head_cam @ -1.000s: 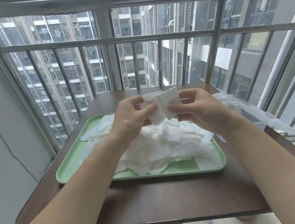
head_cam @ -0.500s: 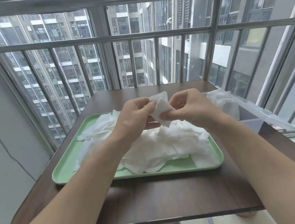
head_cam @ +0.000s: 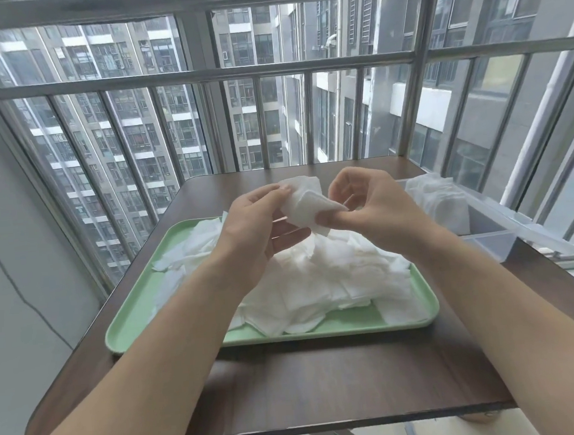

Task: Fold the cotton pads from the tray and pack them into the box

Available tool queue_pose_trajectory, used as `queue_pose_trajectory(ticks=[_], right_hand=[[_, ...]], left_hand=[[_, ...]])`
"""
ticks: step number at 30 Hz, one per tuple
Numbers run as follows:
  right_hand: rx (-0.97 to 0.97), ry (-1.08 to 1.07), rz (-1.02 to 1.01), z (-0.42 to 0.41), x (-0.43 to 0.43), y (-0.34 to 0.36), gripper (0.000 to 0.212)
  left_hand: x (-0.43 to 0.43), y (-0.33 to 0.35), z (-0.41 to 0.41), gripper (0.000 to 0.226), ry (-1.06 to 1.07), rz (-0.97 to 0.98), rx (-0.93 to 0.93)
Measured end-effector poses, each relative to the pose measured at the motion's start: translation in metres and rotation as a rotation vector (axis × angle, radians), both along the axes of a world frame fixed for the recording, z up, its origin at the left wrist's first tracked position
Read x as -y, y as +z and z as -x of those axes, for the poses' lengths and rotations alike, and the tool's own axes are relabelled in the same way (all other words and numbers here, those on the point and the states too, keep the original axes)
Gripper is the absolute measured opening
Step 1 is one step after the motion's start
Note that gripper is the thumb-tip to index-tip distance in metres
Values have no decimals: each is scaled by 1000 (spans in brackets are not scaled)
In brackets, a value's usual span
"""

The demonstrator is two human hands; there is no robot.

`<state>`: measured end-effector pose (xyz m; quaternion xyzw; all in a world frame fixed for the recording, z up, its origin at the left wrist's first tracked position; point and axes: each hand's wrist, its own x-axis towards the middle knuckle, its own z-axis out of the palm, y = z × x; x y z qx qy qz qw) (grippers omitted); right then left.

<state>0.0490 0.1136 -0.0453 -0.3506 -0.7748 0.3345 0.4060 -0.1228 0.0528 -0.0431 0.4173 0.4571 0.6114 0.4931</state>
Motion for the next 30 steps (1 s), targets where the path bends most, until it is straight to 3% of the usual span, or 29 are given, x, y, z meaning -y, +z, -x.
queue_pose_trajectory(ticks=[6, 9, 12, 15, 21, 30], right_hand=[[-20, 44, 77, -3, -1, 0, 29], [-61, 45, 170, -5, -3, 1, 20], [-103, 6, 287, -8, -4, 2, 15], [-164, 28, 373, -9, -3, 1, 19], [-150, 77, 375, -7, 0, 1, 14], [-134, 118, 341, -6, 1, 0, 25]], left_hand=[[0, 3, 5, 24, 217, -71, -49], [0, 4, 9, 23, 347, -126, -84], [0, 5, 9, 20, 281, -140, -63], [0, 0, 6, 13, 182, -187, -155], [3, -5, -1, 4, 74, -277, -250], [0, -8, -1, 16, 79, -288, -276]])
